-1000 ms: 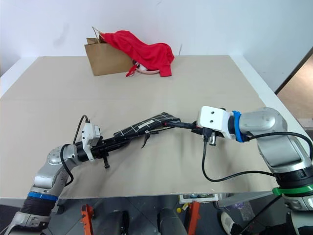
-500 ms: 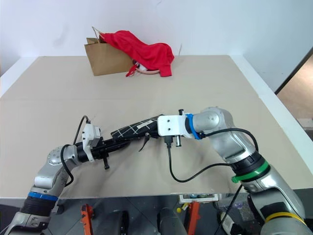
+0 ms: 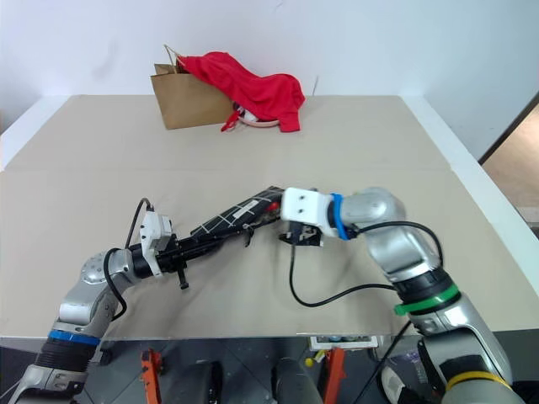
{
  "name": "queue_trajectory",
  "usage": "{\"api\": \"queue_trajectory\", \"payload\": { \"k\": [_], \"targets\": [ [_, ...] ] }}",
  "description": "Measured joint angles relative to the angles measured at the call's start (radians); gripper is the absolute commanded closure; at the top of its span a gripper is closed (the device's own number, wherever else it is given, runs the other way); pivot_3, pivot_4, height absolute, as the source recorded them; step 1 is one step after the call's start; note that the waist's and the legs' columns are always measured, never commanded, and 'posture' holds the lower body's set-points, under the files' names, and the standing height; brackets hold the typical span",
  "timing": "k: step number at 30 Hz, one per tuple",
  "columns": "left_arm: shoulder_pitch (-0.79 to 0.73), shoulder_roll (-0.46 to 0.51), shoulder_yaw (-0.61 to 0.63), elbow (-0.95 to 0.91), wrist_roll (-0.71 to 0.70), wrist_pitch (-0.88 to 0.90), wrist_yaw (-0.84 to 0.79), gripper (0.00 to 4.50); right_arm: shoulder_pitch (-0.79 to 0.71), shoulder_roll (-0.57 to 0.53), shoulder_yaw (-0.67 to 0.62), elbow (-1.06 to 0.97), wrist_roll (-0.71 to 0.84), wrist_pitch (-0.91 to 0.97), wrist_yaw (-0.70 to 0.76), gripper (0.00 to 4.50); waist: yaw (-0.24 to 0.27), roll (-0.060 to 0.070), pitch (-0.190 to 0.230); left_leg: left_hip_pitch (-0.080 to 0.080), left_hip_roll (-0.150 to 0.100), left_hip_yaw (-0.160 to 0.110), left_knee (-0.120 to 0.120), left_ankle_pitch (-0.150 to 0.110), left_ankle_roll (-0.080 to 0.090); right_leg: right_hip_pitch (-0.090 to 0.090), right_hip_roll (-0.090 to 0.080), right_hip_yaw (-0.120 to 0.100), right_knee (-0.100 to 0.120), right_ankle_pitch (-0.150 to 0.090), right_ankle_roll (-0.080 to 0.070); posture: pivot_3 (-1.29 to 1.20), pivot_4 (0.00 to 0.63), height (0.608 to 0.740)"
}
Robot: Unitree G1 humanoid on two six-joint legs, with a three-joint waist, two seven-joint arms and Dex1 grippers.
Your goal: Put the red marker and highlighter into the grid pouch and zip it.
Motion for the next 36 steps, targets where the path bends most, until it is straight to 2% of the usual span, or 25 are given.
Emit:
{"api": "queue_trajectory", "payload": {
  "k": [1,6,11,14,17,25,26,28,33,36],
  "targets": [
    [0.0,-0.001,0.002,-0.001,-0.007,0.008,0.004,4.5,0.02,-0.025,-0.081,-0.009,0.055,0.035,0.007,0.35,0.0,0.0,0.0,0.0,0.0,0.0,0.0,0.0,0.0,0.0,0.0,0.0,0.0,0.0,0.0,0.0,0.15,0.74],
    [0.002,-0.001,0.011,-0.004,-0.023,0.024,0.015,4.5,0.101,-0.09,-0.275,-0.016,0.149,0.16,-0.037,0.35,-0.004,0.0,0.0,0.002,0.001,0.0,0.0,0.0,0.0,0.001,0.001,-0.001,0.0,-0.003,0.004,0.0,0.15,0.74],
    [0.002,-0.001,0.011,-0.008,-0.038,0.039,0.024,4.5,0.122,-0.071,-0.289,0.047,0.102,0.361,-0.231,0.35,-0.008,0.0,0.0,0.003,0.002,0.001,0.0,0.001,0.0,0.001,0.002,0.001,0.001,-0.002,0.004,0.0,0.15,0.74],
    [0.001,-0.002,0.011,-0.01,-0.043,0.041,0.026,4.5,0.135,0.01,-0.277,0.064,0.093,0.466,-0.344,0.35,-0.009,0.0,0.0,0.003,0.002,0.001,0.0,0.001,0.0,0.0,0.003,0.003,0.002,-0.002,0.004,0.0,0.15,0.74],
    [0.0,-0.002,0.01,-0.01,-0.046,0.042,0.027,4.5,0.129,0.074,-0.259,0.101,0.086,0.516,-0.434,0.35,-0.008,0.0,0.0,0.003,0.001,0.001,0.0,0.001,0.0,0.0,0.003,0.003,0.002,-0.002,0.005,0.0,0.15,0.74],
    [-0.007,-0.002,0.01,-0.012,-0.049,0.055,0.041,4.5,0.082,0.146,-0.262,0.186,0.083,0.526,-0.56,0.35,-0.009,-0.003,-0.002,0.004,0.001,0.002,0.001,0.001,0.0,0.002,0.003,0.004,0.001,-0.001,0.006,0.0,0.15,0.74],
    [-0.007,-0.002,0.01,-0.012,-0.049,0.056,0.044,4.5,0.078,0.153,-0.262,0.204,0.083,0.512,-0.576,0.75,-0.009,-0.004,-0.003,0.007,0.001,0.002,0.001,0.001,0.0,0.004,0.003,0.004,0.001,-0.001,0.006,0.0,0.15,0.74],
    [-0.007,-0.002,0.01,-0.015,-0.049,0.056,0.044,4.5,0.074,0.163,-0.265,0.227,0.085,0.501,-0.584,1.22,-0.009,-0.004,-0.003,0.013,0.001,0.002,0.001,0.001,0.001,0.011,0.003,0.004,-0.001,-0.003,0.001,0.0,0.15,0.74],
    [-0.007,-0.001,0.01,-0.025,-0.05,0.057,0.044,4.5,0.075,0.159,-0.297,0.256,0.114,0.493,-0.59,3.34,-0.006,-0.004,-0.003,0.013,0.0,0.005,0.001,0.002,0.001,0.013,0.0,0.005,-0.003,-0.003,0.002,0.0,0.15,0.74],
    [-0.007,-0.001,0.01,-0.027,-0.05,0.057,0.044,4.5,0.082,0.141,-0.306,0.248,0.138,0.504,-0.574,3.47,-0.006,-0.004,-0.003,0.011,0.0,0.006,0.0,0.001,0.001,0.011,-0.001,0.007,-0.004,-0.003,0.005,0.0,0.15,0.74]
  ]
}}
